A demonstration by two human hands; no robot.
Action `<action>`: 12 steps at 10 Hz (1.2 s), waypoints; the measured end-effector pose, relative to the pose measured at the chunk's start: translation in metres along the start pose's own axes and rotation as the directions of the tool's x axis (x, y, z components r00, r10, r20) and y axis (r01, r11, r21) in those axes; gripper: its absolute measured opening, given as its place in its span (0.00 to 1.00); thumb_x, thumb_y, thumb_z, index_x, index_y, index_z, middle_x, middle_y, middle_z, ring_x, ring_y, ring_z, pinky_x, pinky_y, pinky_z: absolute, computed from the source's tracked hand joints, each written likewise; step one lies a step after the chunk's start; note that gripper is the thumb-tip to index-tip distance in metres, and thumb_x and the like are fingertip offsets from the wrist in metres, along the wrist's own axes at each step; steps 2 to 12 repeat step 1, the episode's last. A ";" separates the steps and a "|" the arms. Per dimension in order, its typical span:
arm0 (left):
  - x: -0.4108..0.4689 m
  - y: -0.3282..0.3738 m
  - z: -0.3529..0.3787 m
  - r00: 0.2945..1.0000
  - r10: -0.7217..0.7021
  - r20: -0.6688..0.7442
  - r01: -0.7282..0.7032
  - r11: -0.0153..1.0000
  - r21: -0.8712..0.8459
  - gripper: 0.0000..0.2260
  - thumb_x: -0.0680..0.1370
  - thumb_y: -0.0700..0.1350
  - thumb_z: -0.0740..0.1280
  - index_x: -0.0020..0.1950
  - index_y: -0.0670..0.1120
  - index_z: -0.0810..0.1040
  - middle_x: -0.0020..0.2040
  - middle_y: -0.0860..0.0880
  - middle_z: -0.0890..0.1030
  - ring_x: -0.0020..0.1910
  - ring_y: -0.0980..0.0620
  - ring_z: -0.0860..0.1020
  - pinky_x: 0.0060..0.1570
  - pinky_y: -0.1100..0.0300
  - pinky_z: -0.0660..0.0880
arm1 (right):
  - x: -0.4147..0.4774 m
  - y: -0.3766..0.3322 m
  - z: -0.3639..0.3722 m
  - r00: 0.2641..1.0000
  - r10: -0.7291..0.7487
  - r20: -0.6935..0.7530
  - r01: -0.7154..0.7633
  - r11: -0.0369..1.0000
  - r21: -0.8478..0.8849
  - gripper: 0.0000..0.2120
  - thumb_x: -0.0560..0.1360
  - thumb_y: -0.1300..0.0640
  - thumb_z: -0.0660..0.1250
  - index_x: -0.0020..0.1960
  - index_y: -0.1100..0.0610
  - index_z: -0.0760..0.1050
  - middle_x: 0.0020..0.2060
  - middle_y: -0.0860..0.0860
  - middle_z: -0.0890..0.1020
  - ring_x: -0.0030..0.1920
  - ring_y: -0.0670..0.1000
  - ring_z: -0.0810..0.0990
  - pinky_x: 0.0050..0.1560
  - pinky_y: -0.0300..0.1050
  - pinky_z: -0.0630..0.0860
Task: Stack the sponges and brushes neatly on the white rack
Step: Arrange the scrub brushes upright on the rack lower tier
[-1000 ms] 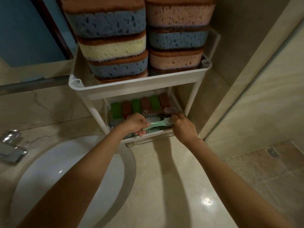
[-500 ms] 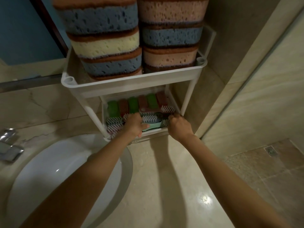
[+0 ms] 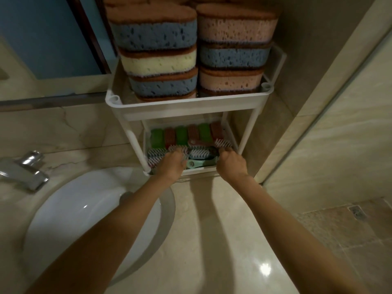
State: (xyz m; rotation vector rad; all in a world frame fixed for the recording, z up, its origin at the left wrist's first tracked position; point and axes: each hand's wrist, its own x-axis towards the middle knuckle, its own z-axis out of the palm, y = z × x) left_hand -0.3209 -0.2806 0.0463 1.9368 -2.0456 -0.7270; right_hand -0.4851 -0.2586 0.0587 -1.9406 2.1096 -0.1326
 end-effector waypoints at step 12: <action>-0.009 -0.008 -0.011 1.000 -0.025 -0.014 0.025 1.000 -0.001 0.08 0.78 0.40 0.60 0.52 0.38 0.74 0.52 0.38 0.80 0.53 0.41 0.78 0.51 0.51 0.75 | -0.012 -0.018 -0.003 0.998 -0.019 -0.055 0.023 0.998 0.064 0.14 0.75 0.65 0.56 0.59 0.61 0.73 0.57 0.60 0.78 0.57 0.62 0.78 0.56 0.53 0.74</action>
